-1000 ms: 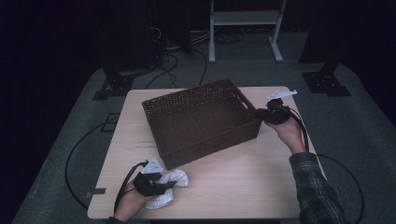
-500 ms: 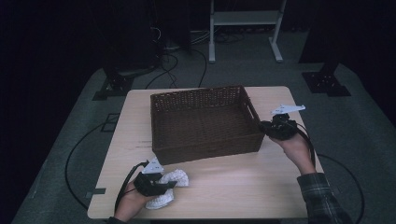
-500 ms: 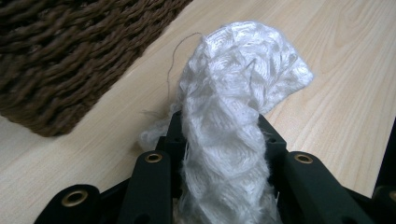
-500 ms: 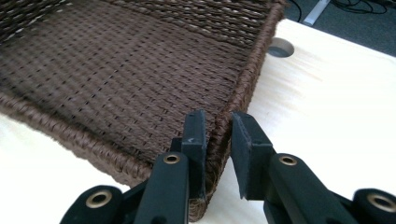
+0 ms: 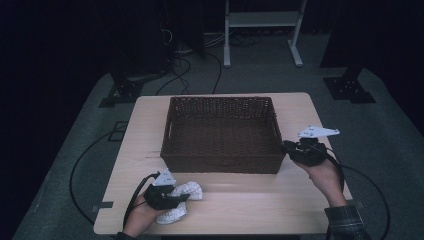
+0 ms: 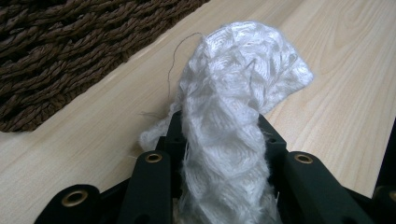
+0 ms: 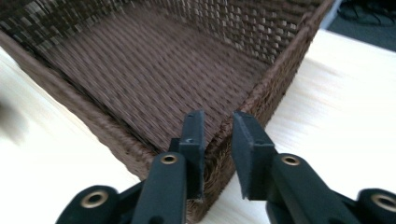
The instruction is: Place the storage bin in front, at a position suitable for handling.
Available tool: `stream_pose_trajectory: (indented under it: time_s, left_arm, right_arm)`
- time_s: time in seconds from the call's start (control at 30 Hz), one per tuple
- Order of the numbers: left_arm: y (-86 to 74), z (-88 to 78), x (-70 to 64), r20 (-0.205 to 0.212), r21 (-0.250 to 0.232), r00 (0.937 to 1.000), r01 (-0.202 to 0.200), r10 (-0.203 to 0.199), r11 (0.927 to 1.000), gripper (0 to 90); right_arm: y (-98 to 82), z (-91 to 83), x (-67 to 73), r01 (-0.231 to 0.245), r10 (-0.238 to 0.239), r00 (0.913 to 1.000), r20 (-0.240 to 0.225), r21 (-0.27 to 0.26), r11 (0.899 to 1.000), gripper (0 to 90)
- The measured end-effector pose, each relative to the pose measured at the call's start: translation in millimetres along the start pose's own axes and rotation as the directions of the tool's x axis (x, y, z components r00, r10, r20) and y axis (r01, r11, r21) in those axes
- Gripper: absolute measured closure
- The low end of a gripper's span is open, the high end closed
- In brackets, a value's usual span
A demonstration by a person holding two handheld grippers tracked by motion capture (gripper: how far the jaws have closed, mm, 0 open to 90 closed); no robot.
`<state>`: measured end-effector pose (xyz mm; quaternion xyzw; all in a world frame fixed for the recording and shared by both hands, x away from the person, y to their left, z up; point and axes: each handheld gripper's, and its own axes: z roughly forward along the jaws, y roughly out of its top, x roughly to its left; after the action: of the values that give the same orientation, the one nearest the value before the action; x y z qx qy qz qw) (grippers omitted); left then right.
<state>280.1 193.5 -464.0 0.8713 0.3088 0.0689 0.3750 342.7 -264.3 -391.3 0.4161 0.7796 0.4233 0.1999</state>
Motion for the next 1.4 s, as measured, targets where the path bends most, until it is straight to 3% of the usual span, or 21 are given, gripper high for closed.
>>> stream_pose_trajectory:
  time_s: [0.13,0.23,0.37,0.4,0.6,0.77,1.03,1.27,1.4]
  left_arm:
    - [-0.5,0.2,0.9,-0.003,0.001,1.0,0.005,-0.005,1.0,65.4]
    - [-0.2,0.2,1.3,-0.003,0.001,1.0,0.009,-0.009,1.0,65.4]
    - [0.3,0.2,1.6,-0.001,0.001,0.9999,0.014,-0.014,0.9999,65.4]
    - [0.3,0.2,1.8,0.002,0.0,0.9999,0.017,-0.017,0.9999,65.5]
    - [-0.2,-0.5,3.3,-0.002,-0.001,0.9998,0.02,-0.02,0.9998,65.4]
    - [-0.9,-1.9,5.3,-0.009,-0.002,0.9997,0.022,-0.022,0.9998,65.4]
    - [-1.1,-2.0,6.5,-0.013,-0.011,0.9994,0.033,-0.034,0.9994,65.4]
    - [-0.4,-3.3,7.4,-0.011,-0.008,0.9996,0.027,-0.027,0.9996,65.4]
    - [-0.2,-3.9,7.0,-0.011,-0.01,0.9996,0.025,-0.025,0.9996,65.4]
  right_arm:
    - [-11.2,-14.9,-9.3,-0.01,0.01,0.9999,0.014,-0.052,0.999,77.2]
    - [-27.3,-16.9,-18.1,-0.024,0.025,0.9995,0.018,-0.055,0.998,81.2]
    - [-44.0,-8.1,-24.1,-0.003,0.003,1.0,-0.006,-0.033,0.999,85.8]
    - [-55.2,2.1,-26.8,0.004,-0.004,0.9997,-0.024,-0.01,1.0,88.6]
    - [-73.4,30.2,-29.3,0.006,0.0,0.9959,-0.09,0.069,0.998,89.5]
    - [-79.7,43.5,-20.2,0.041,-0.027,0.9903,-0.136,0.099,0.994,89.5]
    - [-82.9,40.4,-8.9,0.052,-0.035,0.9873,-0.155,0.106,0.993,89.5]
    - [-89.2,34.9,20.2,0.113,-0.091,0.977,-0.193,0.107,0.988,89.4]
    - [-91.4,35.3,28.8,0.122,-0.095,0.973,-0.21,0.119,0.985,89.0]
